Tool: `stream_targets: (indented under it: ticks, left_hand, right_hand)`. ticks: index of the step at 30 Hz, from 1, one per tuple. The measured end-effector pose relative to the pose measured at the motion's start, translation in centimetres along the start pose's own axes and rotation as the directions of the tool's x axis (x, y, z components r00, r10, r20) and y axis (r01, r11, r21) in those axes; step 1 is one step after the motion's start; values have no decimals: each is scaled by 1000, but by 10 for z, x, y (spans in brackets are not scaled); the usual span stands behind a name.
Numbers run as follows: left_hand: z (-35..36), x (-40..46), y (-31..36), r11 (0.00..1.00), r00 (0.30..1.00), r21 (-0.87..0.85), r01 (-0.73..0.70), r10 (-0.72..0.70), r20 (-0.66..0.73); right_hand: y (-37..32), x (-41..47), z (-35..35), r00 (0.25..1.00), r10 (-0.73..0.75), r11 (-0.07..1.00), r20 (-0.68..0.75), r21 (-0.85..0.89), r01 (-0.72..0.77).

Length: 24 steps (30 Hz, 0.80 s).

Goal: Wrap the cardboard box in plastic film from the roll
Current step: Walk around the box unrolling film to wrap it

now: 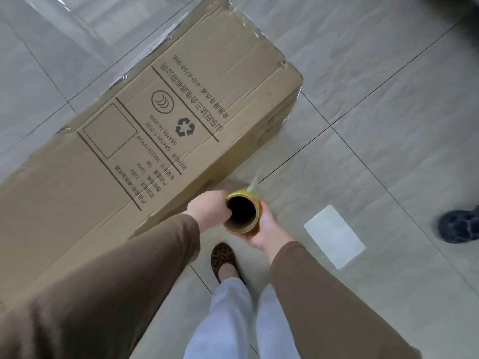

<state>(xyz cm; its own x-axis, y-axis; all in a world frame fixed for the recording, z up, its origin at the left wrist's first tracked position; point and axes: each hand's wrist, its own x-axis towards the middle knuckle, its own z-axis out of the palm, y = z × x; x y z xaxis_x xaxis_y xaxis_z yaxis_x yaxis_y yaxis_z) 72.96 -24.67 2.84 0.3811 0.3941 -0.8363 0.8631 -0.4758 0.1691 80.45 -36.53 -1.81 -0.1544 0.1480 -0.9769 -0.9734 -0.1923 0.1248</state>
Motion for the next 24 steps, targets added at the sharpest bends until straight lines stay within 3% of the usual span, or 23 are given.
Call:
stream_targets:
  ticks: [2,4,5,8,9,12,13,14,16,18,19,21,22,24]
  left_hand:
    - [14,-7,-10,903,990,-406,140,-130,51]
    - [23,-12,-15,777,974,-596,202,-222,40]
    - [27,-14,-16,767,971,-613,192,-239,5]
    - [44,-16,-24,880,955,-453,140,-242,-174]
    - [49,-17,-25,860,946,-492,135,-260,-194]
    - [61,-20,-25,568,936,-818,92,-329,-123]
    - [62,-20,-25,517,928,-850,99,-356,-109]
    - [61,-18,-27,529,920,-842,105,-373,-119]
    - [53,-13,-33,646,930,-756,107,-335,-154]
    - [40,-7,-42,791,968,-607,76,-204,-145]
    - [33,-3,-46,867,985,-496,41,-119,-126]
    - [23,-2,-47,990,997,-116,-75,70,-44]
    - [20,-3,-47,987,990,69,-143,144,-9]
    - [18,-5,-50,943,976,251,-217,208,62]
  right_hand:
    - [11,-1,5,999,10,996,36,85,-13]
    - [22,-2,8,997,13,985,75,171,-26]
    - [28,-1,9,996,17,977,83,212,-34]
    - [46,2,10,996,21,960,90,275,-45]
    - [51,3,11,995,20,957,97,287,-47]
    - [59,6,14,993,8,962,115,270,-39]
    - [58,7,15,995,3,969,103,244,-28]
    - [57,8,15,997,-13,981,70,196,-1]
    - [54,12,11,996,-80,996,-50,33,81]
    - [55,15,7,987,-122,992,-108,-36,119]
    - [56,16,5,988,-121,993,-99,-6,121]
    - [60,21,6,996,-77,993,-37,83,79]
    - [64,25,7,1000,-30,993,1,117,29]
    - [79,30,6,996,51,986,72,157,-61]
